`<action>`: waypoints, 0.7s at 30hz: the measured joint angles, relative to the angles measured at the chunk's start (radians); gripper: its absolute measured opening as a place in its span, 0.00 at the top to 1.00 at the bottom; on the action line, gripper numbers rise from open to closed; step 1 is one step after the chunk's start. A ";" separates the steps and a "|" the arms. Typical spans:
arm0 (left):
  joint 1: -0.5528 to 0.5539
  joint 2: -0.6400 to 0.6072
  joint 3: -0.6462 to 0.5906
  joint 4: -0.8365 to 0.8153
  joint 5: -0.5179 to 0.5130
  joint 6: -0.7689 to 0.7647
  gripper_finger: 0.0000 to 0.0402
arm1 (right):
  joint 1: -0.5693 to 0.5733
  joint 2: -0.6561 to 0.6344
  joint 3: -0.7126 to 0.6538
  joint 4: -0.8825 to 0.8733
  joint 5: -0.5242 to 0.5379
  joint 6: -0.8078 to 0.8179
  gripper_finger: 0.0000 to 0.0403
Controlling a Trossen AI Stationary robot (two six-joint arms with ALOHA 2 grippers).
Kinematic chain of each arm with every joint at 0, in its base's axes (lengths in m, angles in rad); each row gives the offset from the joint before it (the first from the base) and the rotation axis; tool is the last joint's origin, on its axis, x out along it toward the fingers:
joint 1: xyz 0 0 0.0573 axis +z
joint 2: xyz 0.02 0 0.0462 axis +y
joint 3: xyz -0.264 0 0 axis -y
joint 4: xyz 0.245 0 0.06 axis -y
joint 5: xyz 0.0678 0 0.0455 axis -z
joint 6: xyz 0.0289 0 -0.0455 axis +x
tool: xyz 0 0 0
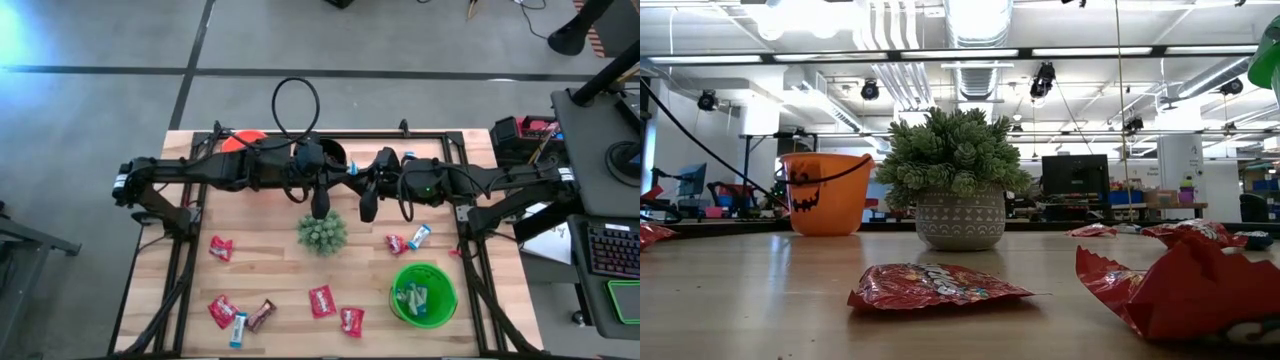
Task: Sort candy
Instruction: Put the blue chocolate into the green bucket
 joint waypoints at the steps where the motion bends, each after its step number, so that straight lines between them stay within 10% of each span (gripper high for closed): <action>1: 0.000 0.000 0.000 0.000 -0.001 0.001 1.00 | 0.000 0.000 0.000 0.001 -0.002 0.000 0.93; 10: -0.001 -0.002 0.000 -0.005 0.001 0.052 0.97 | 0.009 0.000 0.000 0.001 -0.006 0.027 0.95; 21: -0.002 -0.088 0.000 -0.204 0.079 0.053 0.69 | 0.041 -0.016 0.000 -0.135 -0.006 0.153 0.96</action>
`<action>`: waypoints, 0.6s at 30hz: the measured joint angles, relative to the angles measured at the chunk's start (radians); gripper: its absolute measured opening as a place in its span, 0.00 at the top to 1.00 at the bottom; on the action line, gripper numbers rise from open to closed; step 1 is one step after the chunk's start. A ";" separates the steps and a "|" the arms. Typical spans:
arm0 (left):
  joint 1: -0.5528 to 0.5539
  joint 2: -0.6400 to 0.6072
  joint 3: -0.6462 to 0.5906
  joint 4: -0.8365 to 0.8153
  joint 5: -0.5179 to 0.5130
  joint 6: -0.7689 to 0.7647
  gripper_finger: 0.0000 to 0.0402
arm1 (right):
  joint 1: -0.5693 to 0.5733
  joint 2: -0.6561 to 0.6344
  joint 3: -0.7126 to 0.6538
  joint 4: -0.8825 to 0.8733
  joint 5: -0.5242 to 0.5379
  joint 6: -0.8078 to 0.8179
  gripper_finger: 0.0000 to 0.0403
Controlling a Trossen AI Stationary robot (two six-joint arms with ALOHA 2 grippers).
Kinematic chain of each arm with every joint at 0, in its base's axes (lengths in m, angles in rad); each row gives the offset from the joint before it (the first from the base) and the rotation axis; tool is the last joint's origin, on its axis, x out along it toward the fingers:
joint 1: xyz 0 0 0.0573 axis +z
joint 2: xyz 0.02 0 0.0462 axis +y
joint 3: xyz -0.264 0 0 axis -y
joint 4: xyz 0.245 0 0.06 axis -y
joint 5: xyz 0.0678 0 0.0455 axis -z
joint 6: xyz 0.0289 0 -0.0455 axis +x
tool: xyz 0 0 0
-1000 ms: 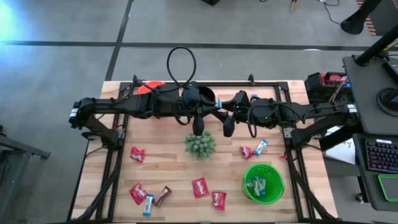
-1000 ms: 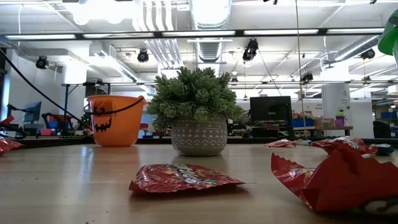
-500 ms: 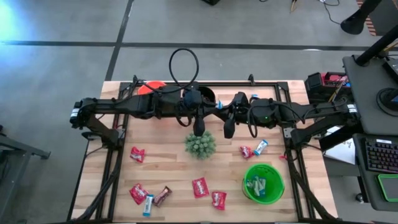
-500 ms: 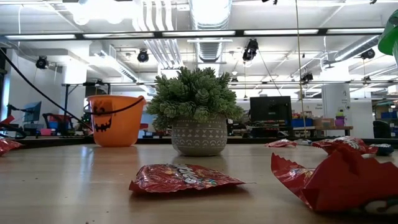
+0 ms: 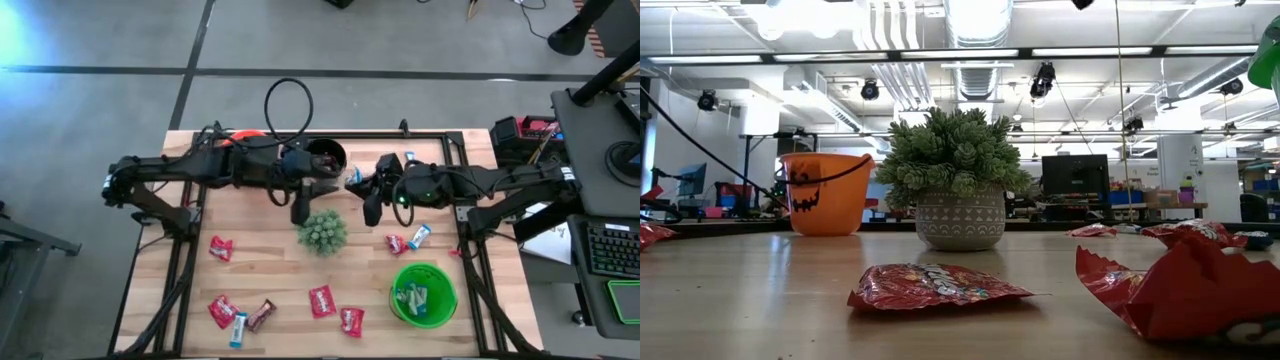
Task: Sort candy
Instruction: Put the blue chocolate into the green bucket
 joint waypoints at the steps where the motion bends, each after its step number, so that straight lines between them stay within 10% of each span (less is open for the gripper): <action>1: 0.000 -0.010 0.000 -0.029 -0.001 0.000 0.67 | 0.009 -0.004 0.000 -0.028 -0.002 0.027 0.96; 18: 0.000 -0.084 0.001 -0.507 -0.008 0.000 0.64 | 0.301 0.003 0.048 -0.488 -0.101 0.640 0.96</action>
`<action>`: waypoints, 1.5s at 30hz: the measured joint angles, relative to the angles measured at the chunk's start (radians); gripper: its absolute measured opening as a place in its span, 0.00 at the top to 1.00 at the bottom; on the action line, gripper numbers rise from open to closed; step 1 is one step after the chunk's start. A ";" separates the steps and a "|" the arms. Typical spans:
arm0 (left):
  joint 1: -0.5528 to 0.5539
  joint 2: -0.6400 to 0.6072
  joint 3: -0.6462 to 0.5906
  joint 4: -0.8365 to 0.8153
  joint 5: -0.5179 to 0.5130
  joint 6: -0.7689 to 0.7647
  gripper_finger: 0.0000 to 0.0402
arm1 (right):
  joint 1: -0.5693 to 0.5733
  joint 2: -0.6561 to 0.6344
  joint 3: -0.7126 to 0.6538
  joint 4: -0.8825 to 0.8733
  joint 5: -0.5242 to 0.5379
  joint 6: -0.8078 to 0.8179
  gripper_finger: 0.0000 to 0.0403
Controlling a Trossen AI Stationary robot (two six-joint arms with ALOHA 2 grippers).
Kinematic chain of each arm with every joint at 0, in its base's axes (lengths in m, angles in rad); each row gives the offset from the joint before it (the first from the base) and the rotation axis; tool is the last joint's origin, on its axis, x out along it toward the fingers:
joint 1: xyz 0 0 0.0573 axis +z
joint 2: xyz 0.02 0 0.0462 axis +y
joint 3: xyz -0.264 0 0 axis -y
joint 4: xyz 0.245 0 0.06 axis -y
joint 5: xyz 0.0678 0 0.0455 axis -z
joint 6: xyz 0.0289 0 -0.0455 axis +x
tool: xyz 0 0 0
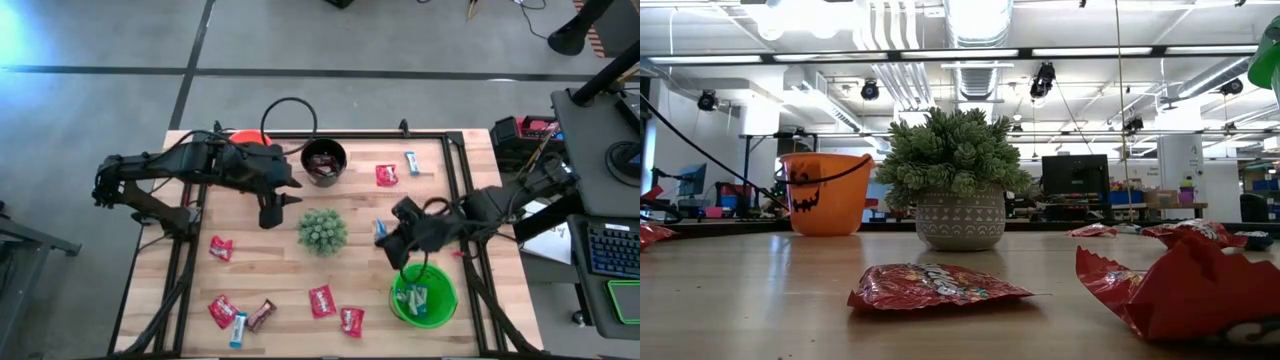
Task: Sort candy
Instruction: Put the blue chocolate into the green bucket, then put the brown chocolate into the black bucket
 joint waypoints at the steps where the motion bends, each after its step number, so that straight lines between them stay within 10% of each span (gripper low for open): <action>1: 0.000 0.000 0.000 -0.013 0.000 0.000 0.64 | 0.020 0.004 -0.002 -0.022 0.000 0.037 0.96; 32: 0.000 0.001 -0.001 -0.280 0.002 0.000 0.64 | 0.318 0.233 -0.004 -0.266 -0.348 0.682 0.95; 45: 0.000 -0.001 -0.002 -0.291 0.034 0.000 0.64 | 0.318 0.233 -0.004 -0.295 -0.374 0.730 0.69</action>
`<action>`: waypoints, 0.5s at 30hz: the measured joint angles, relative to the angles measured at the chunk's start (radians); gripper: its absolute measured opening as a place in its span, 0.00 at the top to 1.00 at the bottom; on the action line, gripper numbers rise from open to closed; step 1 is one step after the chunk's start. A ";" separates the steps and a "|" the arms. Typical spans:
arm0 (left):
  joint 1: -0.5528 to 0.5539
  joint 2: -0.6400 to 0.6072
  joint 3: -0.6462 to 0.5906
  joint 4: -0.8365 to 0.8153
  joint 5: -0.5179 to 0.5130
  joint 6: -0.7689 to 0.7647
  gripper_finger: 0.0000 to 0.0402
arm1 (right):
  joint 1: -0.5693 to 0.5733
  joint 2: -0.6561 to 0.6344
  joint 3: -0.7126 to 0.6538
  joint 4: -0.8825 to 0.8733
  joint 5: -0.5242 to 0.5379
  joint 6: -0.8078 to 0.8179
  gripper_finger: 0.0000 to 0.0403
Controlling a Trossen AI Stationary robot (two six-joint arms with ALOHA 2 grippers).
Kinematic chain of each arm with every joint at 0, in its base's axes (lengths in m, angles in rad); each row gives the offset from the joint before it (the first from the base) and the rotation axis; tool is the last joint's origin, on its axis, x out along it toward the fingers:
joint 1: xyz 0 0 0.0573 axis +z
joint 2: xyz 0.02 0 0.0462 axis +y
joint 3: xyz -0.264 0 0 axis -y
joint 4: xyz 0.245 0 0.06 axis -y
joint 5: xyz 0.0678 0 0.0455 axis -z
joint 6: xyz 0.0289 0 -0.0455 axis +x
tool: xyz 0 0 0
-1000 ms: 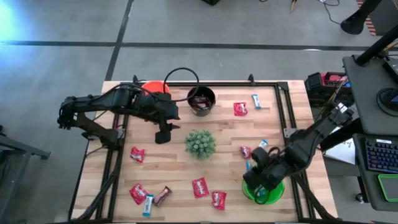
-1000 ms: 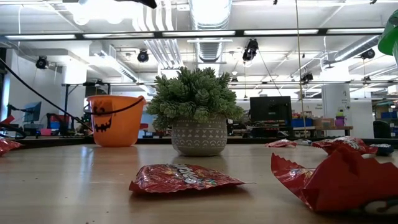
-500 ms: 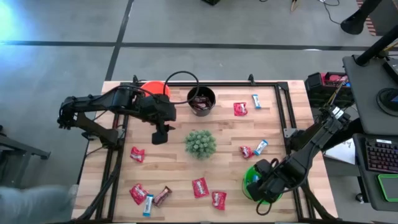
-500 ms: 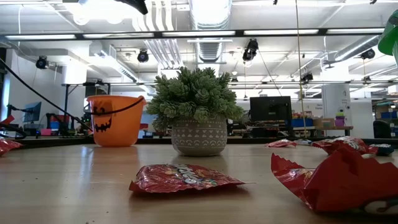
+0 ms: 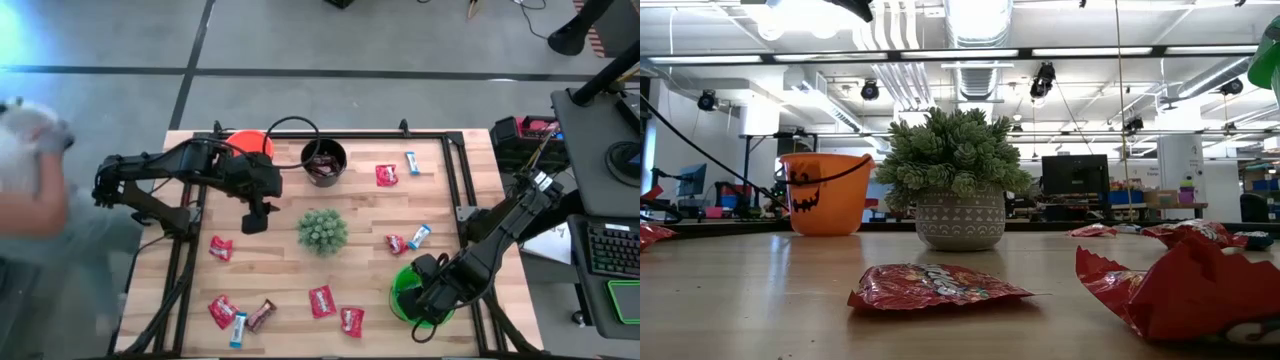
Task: Sort candy
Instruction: Put the brown chocolate into the black bucket
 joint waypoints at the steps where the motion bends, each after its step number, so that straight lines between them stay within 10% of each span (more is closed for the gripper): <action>1: 0.000 -0.002 0.000 -0.009 0.000 0.000 0.64 | 0.000 0.000 0.000 0.000 0.000 -0.005 0.68; 15: -0.003 -0.128 0.000 -0.112 0.004 -0.042 0.64 | -0.021 -0.005 0.024 -0.004 0.156 -0.001 0.64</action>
